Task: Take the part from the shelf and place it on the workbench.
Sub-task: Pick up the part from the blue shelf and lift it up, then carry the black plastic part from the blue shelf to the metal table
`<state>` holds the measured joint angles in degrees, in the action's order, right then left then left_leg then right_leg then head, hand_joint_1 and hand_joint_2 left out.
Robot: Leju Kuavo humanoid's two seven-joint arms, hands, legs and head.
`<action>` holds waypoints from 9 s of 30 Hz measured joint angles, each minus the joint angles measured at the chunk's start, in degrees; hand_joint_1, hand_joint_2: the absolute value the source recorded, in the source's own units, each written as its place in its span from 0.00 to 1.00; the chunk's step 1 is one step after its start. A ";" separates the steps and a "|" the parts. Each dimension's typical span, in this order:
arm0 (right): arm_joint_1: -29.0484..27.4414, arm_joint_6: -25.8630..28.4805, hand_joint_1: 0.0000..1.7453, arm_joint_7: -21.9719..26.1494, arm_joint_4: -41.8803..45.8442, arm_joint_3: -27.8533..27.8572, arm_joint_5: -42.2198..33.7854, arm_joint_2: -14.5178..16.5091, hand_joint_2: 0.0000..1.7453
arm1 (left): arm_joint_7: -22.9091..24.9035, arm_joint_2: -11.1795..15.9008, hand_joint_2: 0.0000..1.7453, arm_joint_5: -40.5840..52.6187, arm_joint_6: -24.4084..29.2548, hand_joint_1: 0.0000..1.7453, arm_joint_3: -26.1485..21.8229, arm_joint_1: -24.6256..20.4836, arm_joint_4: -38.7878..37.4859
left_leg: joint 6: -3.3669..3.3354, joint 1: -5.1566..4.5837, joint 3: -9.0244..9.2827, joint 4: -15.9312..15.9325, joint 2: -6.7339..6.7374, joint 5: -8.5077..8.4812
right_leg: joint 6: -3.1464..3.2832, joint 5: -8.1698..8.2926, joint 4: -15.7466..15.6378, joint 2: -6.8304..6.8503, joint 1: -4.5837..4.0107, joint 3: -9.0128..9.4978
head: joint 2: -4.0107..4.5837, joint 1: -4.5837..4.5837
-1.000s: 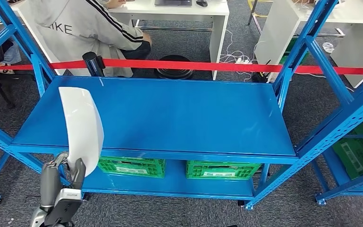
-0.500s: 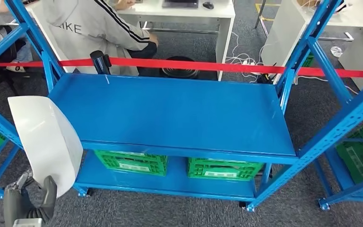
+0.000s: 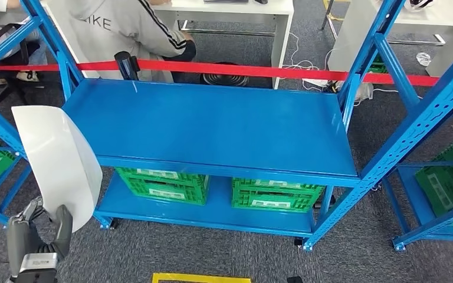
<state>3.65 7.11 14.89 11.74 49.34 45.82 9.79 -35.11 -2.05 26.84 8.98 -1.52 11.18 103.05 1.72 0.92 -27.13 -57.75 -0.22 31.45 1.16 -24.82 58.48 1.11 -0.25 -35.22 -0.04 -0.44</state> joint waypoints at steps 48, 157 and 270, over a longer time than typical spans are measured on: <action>0.49 -2.28 0.00 1.05 0.00 11.21 -8.20 -1.01 0.00 | 4.25 -4.39 1.00 1.69 -3.06 1.00 -1.80 -9.13 -13.20 | -1.36 -0.11 -4.11 0.00 -5.85 -3.22 | 0.58 -2.03 -1.19 -4.57 -0.04 3.16 | 0.00 -0.09; 0.33 -4.27 0.00 0.73 0.04 11.82 -2.35 -1.40 0.00 | 8.75 -1.83 1.00 -5.31 -1.55 1.00 1.64 -7.26 -11.21 | -1.92 -0.49 -6.12 -1.06 1.49 -4.35 | -1.80 -5.97 1.45 4.39 -0.02 4.35 | 0.00 -0.33; 0.30 -7.37 0.00 -0.16 -0.11 12.68 -3.15 -2.20 0.00 | 7.08 -5.06 1.00 -5.31 -4.31 1.00 3.02 -17.19 -20.73 | 0.35 0.45 -14.98 -15.71 -0.06 4.79 | 0.11 -7.08 -0.43 -1.44 0.70 7.43 | -0.02 0.34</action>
<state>3.94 -0.26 14.73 11.63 62.01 42.67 7.59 -28.04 -7.11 21.53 4.67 1.49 -6.01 82.32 2.07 1.37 -42.12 -73.46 -0.29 36.24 1.27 -31.89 58.05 -0.33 0.46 -27.79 -0.07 -0.10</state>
